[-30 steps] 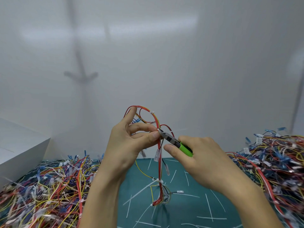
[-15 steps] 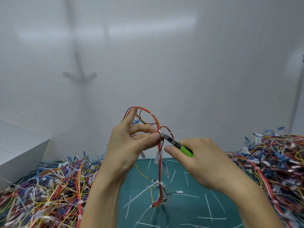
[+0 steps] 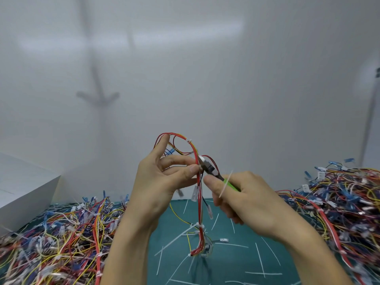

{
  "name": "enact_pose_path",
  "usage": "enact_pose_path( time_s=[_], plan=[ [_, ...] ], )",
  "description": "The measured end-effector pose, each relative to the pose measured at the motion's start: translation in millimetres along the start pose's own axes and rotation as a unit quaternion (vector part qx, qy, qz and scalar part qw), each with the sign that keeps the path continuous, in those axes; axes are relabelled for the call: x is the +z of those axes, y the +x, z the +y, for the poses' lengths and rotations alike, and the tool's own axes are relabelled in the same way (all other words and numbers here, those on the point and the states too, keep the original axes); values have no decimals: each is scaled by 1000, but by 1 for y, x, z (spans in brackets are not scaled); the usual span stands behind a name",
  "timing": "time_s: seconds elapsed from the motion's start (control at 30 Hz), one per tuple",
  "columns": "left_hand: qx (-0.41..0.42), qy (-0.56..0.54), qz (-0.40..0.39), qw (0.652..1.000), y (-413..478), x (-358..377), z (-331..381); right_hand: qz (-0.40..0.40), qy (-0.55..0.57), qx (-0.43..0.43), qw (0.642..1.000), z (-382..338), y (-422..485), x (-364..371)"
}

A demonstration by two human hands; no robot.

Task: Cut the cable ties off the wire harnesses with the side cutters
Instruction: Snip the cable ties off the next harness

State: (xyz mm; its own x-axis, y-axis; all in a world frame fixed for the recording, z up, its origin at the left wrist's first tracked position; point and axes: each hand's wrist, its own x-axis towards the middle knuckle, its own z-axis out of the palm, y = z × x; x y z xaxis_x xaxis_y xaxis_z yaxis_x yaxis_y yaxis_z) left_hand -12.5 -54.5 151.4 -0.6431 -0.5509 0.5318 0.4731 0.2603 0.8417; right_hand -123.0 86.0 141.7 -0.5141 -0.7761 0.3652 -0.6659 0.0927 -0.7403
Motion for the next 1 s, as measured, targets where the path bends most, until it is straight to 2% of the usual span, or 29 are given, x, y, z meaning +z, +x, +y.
enact_pose_path(
  time_s=[0.13,0.3,0.53,0.73,0.8,0.9,1.0],
  plan=[
    [-17,-7,10,1000,1,0,-2,32,131,15,991,-2,2,0],
    [-36,32,16,999,1,-3,-5,53,166,41,984,-2,1,-4],
    [-56,77,16,995,4,-1,-11,5,162,82,983,-9,-1,0],
    [-59,85,36,994,5,1,-13,-47,337,159,927,-6,2,4],
    [-57,84,42,994,4,0,-13,-25,325,154,933,-7,2,5],
    [-63,76,47,994,4,-2,-13,21,229,125,965,-7,-1,6],
    [-66,65,59,994,5,-3,-16,-3,195,110,975,-8,-3,4]
  ],
)
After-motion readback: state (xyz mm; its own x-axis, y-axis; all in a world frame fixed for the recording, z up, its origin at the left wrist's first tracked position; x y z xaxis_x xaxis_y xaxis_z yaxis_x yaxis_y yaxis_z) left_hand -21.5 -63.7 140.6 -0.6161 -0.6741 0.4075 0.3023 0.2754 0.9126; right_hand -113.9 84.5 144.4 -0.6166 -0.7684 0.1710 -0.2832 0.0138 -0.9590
